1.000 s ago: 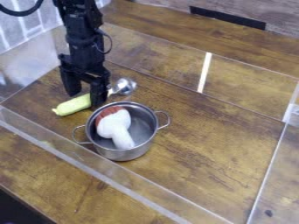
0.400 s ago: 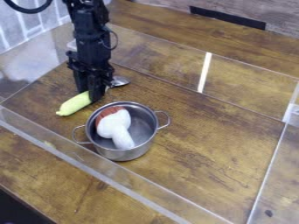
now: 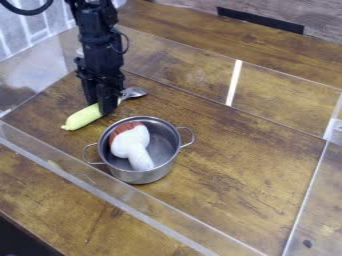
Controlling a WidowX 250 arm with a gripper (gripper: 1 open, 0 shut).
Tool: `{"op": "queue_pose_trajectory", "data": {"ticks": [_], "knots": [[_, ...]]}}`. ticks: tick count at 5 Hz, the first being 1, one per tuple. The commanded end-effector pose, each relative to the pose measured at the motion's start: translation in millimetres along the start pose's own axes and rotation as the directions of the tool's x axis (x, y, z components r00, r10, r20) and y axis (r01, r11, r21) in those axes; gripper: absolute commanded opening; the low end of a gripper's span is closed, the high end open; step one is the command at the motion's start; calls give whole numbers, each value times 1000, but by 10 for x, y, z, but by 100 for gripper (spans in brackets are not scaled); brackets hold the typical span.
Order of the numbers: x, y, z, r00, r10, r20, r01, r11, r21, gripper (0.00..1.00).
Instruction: Move the green spoon to the right
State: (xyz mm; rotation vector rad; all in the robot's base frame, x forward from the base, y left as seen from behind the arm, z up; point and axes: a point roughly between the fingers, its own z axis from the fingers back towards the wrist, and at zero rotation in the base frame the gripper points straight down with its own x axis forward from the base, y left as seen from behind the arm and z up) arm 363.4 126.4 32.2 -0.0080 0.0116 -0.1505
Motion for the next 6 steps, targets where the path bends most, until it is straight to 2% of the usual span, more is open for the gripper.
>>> {"op": "queue_pose_trajectory", "data": {"ticks": [1,2,3,4,5,6], "knots": [[-4,68,134,999,-20,31,20,1000,11,100],[-18,107,132,1000,2,28,-2,1000,-2,0],[-26,145,132,999,23,25,-23,1000,-14,0],[-32,329,156,1000,-9,23,9,1000,-26,100],[-91,233,170,999,46,27,-46,999,-27,0],[-156,223,211,998,59,28,-58,998,-28,0]]}}
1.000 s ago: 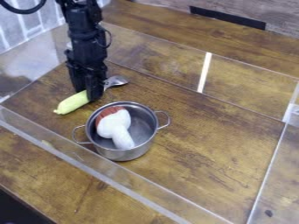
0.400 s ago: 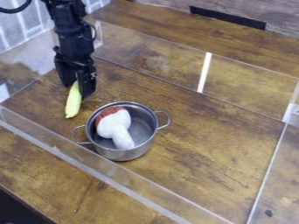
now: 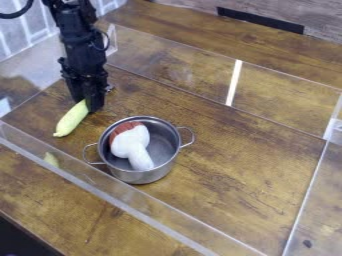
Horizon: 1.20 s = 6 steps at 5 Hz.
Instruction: Move the green spoon to the right
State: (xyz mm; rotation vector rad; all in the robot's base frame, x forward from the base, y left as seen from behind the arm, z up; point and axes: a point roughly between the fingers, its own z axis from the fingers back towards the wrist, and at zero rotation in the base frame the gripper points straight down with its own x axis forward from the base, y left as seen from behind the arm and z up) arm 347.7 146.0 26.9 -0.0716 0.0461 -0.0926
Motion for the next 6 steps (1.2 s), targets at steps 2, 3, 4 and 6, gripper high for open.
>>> {"op": "queue_pose_trajectory", "data": {"ticks": [2,3,4,6], "knots": [[-78,-45,530,995,50,91,-53,998,26,0],[-91,-98,727,989,82,121,-85,996,17,0],[-119,-159,948,984,112,135,-114,994,6,0],[43,-549,1280,976,155,155,-154,988,-20,0]]}}
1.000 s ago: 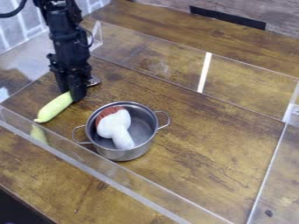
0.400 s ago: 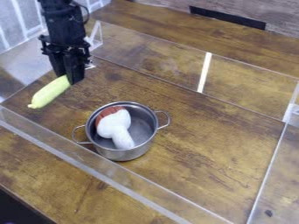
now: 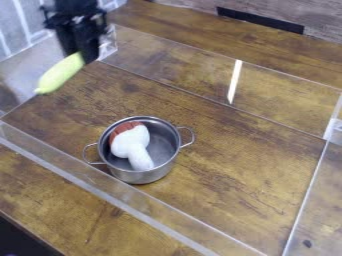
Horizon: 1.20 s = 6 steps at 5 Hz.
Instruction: Move the green spoon to the right
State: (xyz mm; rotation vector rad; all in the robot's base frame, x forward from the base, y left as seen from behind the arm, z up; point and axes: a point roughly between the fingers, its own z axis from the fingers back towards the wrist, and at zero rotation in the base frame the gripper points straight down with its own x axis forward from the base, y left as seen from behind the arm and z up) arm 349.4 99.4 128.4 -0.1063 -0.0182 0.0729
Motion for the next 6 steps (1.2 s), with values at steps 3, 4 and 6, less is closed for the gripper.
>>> {"op": "queue_pose_trajectory", "data": {"ticks": [3,4,6], "knots": [[367,-1331,17,995,-2,98,9,997,-74,0],[414,-1477,-160,995,-10,104,19,996,-87,0],[472,-1471,-528,991,46,125,-37,996,-79,0]]}}
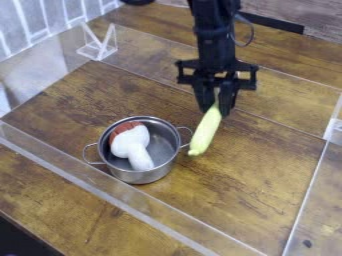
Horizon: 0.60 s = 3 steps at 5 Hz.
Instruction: Move the green spoon to the right
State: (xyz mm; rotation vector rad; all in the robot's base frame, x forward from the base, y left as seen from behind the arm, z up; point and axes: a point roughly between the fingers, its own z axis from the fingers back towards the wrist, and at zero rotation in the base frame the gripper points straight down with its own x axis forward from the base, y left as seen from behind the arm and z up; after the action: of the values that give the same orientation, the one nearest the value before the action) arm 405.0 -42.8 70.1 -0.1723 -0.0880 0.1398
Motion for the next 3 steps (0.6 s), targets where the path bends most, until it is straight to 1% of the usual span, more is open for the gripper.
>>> {"op": "queue_pose_trajectory", "data": {"ticks": [1,2,3], "knots": [[4,-154,224,998,1,68,0,1000,-16,0],[-17,-163,309,997,-25,72,26,999,-23,0],[-19,-106,383,996,-47,75,49,999,-22,0]]}}
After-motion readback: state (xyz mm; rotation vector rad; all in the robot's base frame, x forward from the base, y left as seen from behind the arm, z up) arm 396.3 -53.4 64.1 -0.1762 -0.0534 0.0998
